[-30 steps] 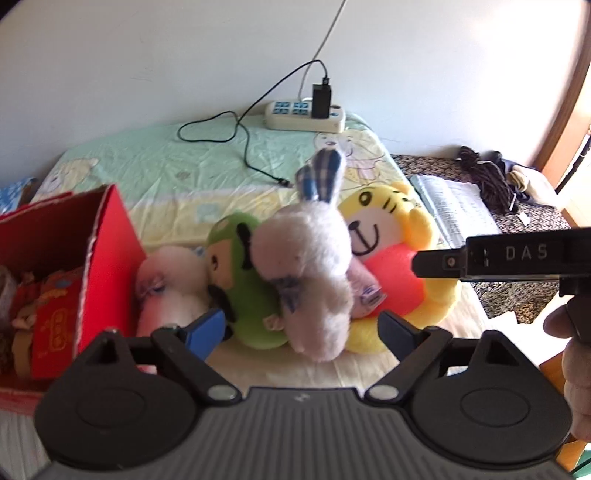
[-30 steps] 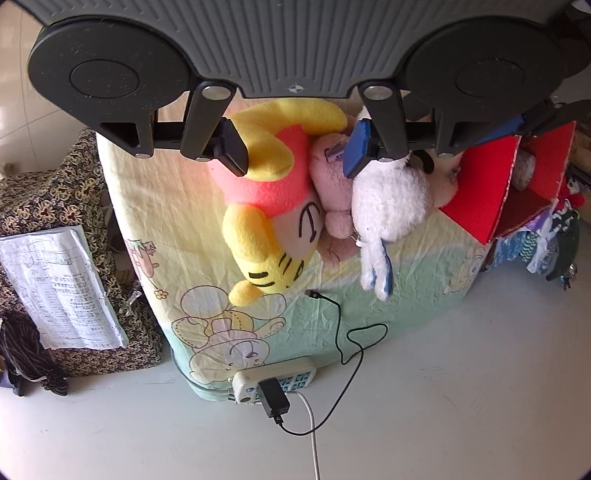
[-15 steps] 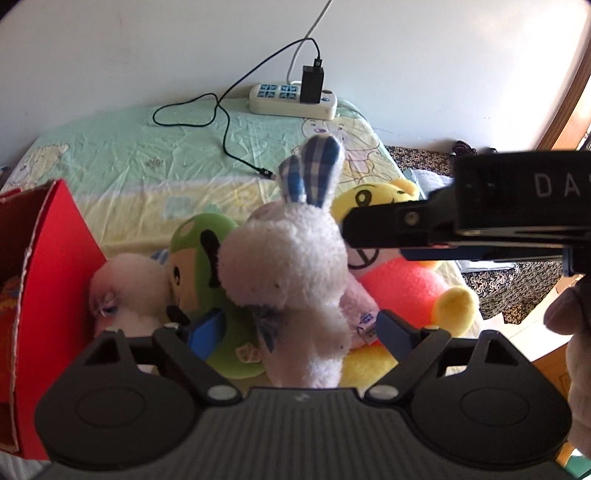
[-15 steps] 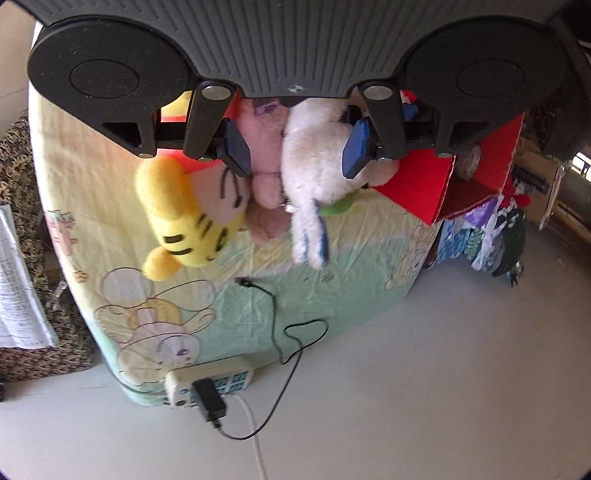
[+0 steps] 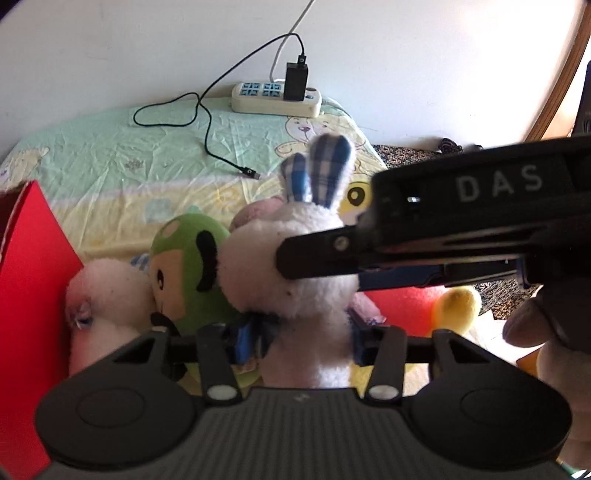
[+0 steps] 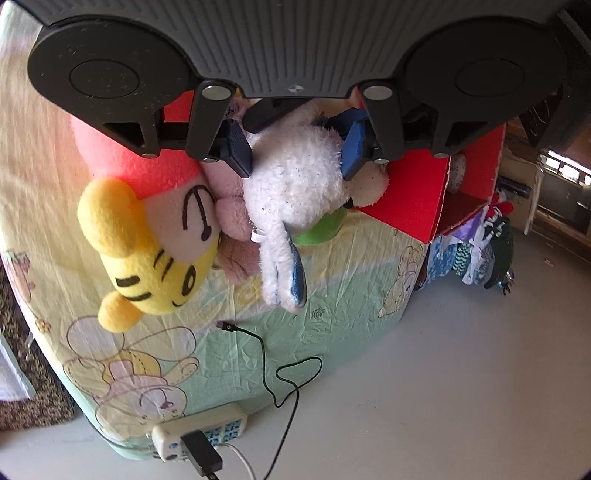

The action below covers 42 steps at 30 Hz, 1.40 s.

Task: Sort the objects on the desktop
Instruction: 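Close both grippers on the white plaid-eared bunny plush together, then lift the bunny with both grippers and carry it over the red box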

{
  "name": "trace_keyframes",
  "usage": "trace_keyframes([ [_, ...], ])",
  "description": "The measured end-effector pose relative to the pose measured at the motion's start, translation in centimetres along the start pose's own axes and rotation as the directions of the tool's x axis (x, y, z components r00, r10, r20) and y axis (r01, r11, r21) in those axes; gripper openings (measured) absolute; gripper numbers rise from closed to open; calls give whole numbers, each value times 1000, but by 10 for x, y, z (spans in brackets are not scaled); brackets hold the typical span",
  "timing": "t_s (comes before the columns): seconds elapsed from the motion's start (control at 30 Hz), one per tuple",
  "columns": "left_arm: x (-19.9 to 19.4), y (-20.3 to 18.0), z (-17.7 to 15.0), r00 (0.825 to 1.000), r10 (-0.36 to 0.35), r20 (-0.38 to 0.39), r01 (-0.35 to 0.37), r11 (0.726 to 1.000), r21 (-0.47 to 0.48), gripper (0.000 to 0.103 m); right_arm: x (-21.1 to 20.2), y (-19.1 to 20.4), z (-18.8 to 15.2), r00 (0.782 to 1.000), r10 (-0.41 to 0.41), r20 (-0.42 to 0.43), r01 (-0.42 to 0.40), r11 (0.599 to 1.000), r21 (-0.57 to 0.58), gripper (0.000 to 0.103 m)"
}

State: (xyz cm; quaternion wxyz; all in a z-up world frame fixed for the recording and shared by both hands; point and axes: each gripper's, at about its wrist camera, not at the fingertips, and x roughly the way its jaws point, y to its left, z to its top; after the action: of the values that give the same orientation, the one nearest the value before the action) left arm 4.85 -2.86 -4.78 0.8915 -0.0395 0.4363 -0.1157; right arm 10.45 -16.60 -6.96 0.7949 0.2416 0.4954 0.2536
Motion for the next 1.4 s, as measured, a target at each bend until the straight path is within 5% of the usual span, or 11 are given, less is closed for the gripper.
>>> trace_keyframes([
  [0.3, -27, -13, 2, 999, 7, 54, -9, 999, 32, 46, -26, 15, -12, 997, 45, 70, -40, 997, -70, 50],
  [0.6, -92, -2, 7, 979, 50, 196, -54, 998, 15, 46, -53, 67, -14, 979, 142, 147, -109, 971, -212, 50],
  [0.9, -161, 76, 0, 939, 158, 307, -159, 987, -20, 46, -16, 154, -22, 950, 276, 146, -211, 912, -351, 51],
  [1.4, -179, 255, -39, 928, 322, 189, -312, 947, -79, 46, 135, 264, -67, 928, 371, 33, -334, 868, -367, 51],
])
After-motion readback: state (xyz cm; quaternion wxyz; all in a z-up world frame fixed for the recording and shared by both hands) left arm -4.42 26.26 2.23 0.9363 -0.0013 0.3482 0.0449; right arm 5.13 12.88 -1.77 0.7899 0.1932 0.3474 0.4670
